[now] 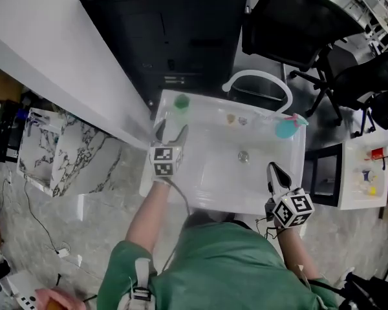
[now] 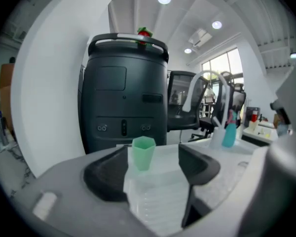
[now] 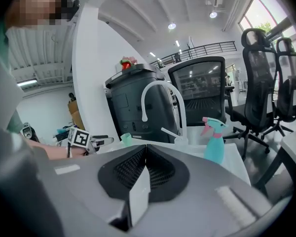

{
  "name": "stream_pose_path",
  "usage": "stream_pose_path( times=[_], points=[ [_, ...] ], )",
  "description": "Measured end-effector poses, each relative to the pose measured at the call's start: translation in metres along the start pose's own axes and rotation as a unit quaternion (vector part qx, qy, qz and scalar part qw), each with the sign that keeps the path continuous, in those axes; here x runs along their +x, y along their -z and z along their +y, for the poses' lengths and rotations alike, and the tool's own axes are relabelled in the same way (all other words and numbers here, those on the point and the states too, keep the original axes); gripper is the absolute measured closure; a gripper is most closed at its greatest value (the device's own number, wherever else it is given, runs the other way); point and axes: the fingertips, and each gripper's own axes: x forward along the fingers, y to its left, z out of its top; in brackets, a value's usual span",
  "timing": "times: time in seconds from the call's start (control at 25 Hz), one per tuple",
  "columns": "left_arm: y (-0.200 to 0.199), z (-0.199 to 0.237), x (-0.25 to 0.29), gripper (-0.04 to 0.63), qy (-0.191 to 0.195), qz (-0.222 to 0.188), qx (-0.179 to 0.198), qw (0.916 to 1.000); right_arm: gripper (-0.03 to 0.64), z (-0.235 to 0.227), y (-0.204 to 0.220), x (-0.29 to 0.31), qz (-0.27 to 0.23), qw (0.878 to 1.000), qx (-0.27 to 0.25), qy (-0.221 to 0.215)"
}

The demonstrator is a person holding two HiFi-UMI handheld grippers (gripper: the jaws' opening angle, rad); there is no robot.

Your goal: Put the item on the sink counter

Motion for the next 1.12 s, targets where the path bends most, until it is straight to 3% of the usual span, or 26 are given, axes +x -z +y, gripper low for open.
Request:
stream_pose_path(
  times=[0.24,0.6,0.88,1.12],
  points=[
    [-0.039,-0.076,-0.063,0.312,0.053,-0.032,0.049,0.9969,0.615,0.015,-0.021,-0.010,-0.035,0.998,-0.046,-0.037],
    [-0.125,-0.134,-0.142,0.473,0.027,-0.112,0.043,0.9925,0.615,0.040,-0.065,-0.043,-0.109,0.986,-0.105,-0.070],
    [-0.161,-0.173,-0.185,0.589,0.035,-0.157,0.033,0.9864,0.615,0.050,-0.093,-0.072,-0.154,0.976,-0.127,-0.088],
    [-0.163,-0.182,-0.198,0.597,0.020,-0.156,0.039,0.9868,0.615,0.050,-0.113,-0.095,-0.187,0.968,-0.140,-0.090]
  ],
)
